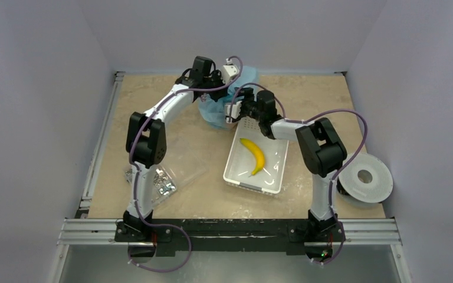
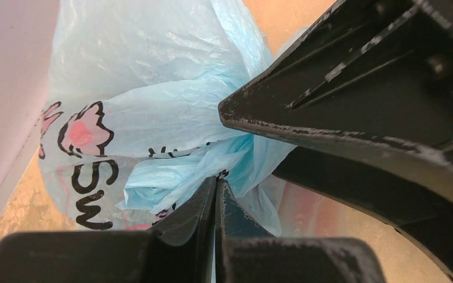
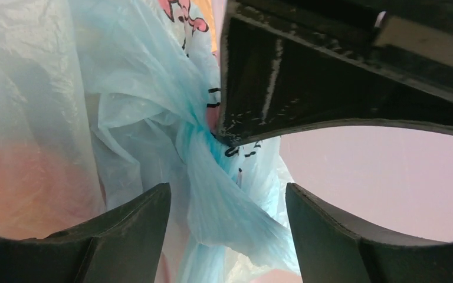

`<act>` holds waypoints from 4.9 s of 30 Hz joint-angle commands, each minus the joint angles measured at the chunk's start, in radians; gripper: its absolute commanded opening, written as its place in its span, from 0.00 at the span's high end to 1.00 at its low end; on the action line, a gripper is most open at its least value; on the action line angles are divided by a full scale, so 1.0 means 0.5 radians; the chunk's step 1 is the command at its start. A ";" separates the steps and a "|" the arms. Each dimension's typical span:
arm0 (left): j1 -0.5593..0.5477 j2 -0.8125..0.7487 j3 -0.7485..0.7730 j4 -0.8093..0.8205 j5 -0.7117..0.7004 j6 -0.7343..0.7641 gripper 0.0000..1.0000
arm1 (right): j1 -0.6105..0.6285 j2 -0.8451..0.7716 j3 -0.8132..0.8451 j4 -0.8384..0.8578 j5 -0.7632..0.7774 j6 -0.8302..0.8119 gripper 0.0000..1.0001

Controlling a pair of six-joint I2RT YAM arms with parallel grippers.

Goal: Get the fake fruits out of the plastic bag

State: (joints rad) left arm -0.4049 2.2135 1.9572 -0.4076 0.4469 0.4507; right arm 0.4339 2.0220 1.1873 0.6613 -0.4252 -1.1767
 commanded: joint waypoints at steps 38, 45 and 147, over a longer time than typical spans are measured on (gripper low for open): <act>0.261 -0.562 -0.726 1.358 0.093 -1.538 0.54 | -0.417 -0.204 -0.007 0.627 -0.051 2.847 1.00; 0.045 -0.299 -0.129 0.580 0.050 -0.814 0.24 | -0.417 -0.258 0.075 0.335 -0.199 2.388 1.00; -0.694 -0.517 -0.276 0.439 -1.924 0.017 0.71 | -0.303 -0.730 -0.241 -0.063 0.699 3.269 1.00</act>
State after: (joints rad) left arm -0.7624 1.9724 1.7348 -0.1650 -0.4854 0.4564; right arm 0.2749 1.7134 1.0985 0.6209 -0.1162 0.5034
